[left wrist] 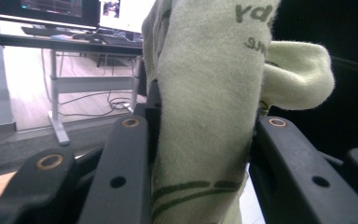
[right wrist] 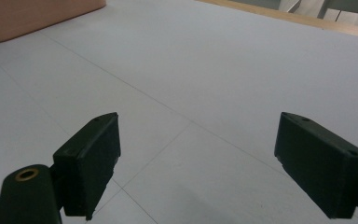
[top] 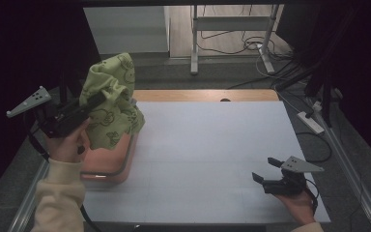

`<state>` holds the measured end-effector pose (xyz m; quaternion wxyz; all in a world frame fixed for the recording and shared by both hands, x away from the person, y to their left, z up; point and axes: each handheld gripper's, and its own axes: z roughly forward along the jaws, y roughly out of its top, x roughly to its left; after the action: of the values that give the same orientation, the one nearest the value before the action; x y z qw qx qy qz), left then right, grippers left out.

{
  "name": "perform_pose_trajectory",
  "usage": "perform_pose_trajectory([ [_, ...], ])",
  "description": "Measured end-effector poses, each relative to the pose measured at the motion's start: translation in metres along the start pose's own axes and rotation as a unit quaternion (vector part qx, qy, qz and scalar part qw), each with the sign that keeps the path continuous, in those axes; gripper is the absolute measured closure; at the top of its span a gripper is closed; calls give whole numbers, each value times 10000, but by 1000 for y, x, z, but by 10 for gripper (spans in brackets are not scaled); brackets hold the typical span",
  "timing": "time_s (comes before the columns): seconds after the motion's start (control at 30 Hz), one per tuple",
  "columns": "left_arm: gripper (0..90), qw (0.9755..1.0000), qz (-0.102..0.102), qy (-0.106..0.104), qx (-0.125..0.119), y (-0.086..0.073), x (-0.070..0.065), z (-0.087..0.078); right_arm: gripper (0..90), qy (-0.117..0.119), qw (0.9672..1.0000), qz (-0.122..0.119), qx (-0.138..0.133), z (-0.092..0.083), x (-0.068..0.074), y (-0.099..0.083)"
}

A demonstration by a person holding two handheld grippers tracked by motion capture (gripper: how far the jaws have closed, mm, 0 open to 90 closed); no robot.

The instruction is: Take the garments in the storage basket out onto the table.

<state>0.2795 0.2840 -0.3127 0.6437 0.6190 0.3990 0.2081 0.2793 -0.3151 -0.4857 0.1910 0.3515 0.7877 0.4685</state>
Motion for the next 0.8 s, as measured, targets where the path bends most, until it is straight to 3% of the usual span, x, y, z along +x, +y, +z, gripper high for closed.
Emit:
perform_pose_trajectory([
  [0.3,673,9998,-61,-175,-35,0,-5,10,144,-5,10000,2,8,0,0,0],
  [0.8,673,9991,-43,-410,120,-8,-16,31,144,4,10000,13,-2,0,0,0],
])
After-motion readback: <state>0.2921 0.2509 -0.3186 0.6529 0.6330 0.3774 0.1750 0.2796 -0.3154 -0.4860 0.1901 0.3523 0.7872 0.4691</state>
